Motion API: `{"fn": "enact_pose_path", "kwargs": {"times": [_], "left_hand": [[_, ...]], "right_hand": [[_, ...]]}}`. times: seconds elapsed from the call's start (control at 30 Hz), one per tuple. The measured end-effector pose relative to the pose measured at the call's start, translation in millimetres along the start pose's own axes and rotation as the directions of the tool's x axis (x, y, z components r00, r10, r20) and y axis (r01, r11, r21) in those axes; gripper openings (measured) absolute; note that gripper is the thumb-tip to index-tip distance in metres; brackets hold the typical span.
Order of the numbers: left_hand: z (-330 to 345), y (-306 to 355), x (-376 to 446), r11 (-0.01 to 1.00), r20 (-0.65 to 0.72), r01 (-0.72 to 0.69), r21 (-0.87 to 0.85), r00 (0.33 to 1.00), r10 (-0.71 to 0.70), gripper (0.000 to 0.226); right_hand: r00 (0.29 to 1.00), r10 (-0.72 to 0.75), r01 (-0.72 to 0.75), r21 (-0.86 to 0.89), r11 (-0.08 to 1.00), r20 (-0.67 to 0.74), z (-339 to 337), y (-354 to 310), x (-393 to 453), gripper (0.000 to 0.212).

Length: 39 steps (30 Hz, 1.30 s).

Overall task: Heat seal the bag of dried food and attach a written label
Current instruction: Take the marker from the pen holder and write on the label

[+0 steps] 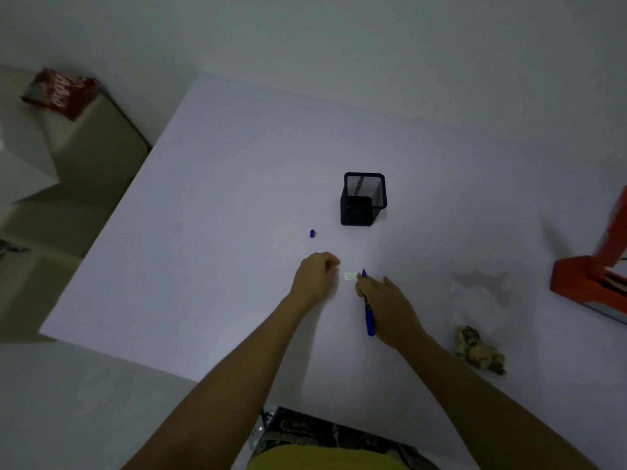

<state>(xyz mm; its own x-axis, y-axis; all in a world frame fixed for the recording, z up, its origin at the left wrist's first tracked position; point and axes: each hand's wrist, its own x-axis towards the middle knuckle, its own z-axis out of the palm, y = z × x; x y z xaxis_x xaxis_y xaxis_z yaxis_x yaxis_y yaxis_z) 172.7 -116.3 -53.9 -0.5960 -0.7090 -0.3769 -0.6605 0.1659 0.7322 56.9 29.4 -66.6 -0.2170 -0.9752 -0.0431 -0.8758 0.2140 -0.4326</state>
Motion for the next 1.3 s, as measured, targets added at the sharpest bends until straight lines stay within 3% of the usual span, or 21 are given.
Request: {"fn": "enact_pose_path", "kwargs": {"times": [0.2, 0.37, 0.5, 0.7, 0.87, 1.07, 1.3], "left_hand": [[19.4, 17.4, 8.7, 0.978, 0.076, -0.113, 0.176, 0.992, 0.101, 0.028], [22.0, 25.8, 10.7, 0.954, 0.122, -0.113, 0.277, 0.989, 0.082, 0.028], [25.1, 28.8, 13.3, 0.952, 0.149, -0.087, 0.292, 0.988, 0.045, 0.025], [24.5, 34.3, 16.1, 0.974, 0.169, -0.022, 0.225, 0.985, -0.017, 0.016], [23.5, 29.6, 15.5, 0.996, 0.123, 0.016, 0.084, 0.992, -0.027, 0.009], [28.4, 24.4, 9.1, 1.0, 0.025, 0.019, 0.0, 0.999, -0.019, 0.007], [14.9, 30.7, 2.6, 0.987, 0.009, 0.086, -0.138, 0.996, -0.086, 0.017]], "right_hand": [[1.0, 0.004, -0.003, 0.017, 1.0, -0.03, -0.9, -3.5, -4.0, 0.05], [0.999, 0.034, -0.035, 0.058, 0.998, 0.026, -4.5, -5.3, -4.9, 0.025], [0.998, 0.049, -0.051, 0.048, 0.998, 0.035, -2.1, -5.2, -6.3, 0.027], [0.998, 0.055, -0.055, 0.108, 0.993, 0.0, -3.6, -6.9, -5.7, 0.024], [0.998, 0.063, -0.061, 0.117, 0.991, -0.007, -2.9, -8.0, -9.2, 0.043], [0.963, 0.263, -0.22, 0.381, 0.898, -0.065, -9.2, -17.0, 4.8, 0.02], [0.906, 0.413, -0.302, 0.534, 0.79, -0.098, -11.2, -28.2, 26.7, 0.029]]}}
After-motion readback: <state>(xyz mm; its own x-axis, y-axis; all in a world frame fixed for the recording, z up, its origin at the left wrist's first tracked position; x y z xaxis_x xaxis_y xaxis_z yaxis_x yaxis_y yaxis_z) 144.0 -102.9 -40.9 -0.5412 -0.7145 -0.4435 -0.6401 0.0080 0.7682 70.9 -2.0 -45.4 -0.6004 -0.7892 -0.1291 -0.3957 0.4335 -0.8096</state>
